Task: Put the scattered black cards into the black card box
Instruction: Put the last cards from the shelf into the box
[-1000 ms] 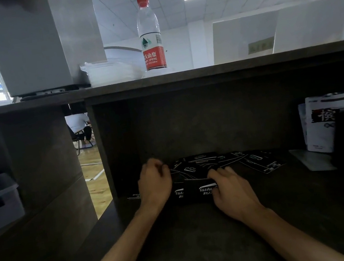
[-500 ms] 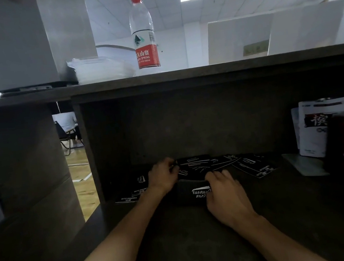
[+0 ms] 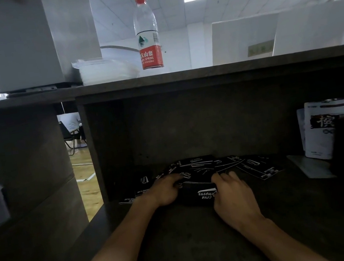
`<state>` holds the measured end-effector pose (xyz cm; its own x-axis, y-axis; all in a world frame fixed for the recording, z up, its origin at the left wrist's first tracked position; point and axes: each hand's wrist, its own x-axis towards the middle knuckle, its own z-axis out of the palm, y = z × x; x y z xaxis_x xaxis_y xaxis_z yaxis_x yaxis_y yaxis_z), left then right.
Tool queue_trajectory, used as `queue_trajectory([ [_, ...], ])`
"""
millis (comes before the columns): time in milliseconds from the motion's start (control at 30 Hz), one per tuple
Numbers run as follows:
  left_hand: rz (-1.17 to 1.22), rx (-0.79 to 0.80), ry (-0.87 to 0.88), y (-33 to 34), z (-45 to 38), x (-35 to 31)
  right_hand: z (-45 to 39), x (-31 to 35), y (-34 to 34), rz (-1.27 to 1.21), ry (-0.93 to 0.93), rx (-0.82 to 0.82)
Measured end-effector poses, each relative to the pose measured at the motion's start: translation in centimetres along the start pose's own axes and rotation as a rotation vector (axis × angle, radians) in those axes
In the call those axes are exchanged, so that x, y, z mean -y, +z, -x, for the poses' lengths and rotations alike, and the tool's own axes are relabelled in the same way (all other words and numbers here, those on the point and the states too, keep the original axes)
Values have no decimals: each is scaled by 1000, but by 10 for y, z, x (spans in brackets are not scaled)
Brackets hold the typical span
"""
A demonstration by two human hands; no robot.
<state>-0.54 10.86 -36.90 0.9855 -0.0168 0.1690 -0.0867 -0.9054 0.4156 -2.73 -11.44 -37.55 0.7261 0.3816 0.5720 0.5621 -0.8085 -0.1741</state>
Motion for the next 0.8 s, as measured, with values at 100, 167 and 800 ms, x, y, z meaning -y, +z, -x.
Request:
queue_trajectory([
  [100, -31, 22, 5, -7, 2, -1, 1, 0, -1, -17, -4, 3],
  [167, -53, 73, -11, -11, 2, 0, 2, 0, -1, -26, -10, 4],
  [800, 385, -589, -71, -19, 4, -12, -1, 0, 1, -30, -6, -7],
])
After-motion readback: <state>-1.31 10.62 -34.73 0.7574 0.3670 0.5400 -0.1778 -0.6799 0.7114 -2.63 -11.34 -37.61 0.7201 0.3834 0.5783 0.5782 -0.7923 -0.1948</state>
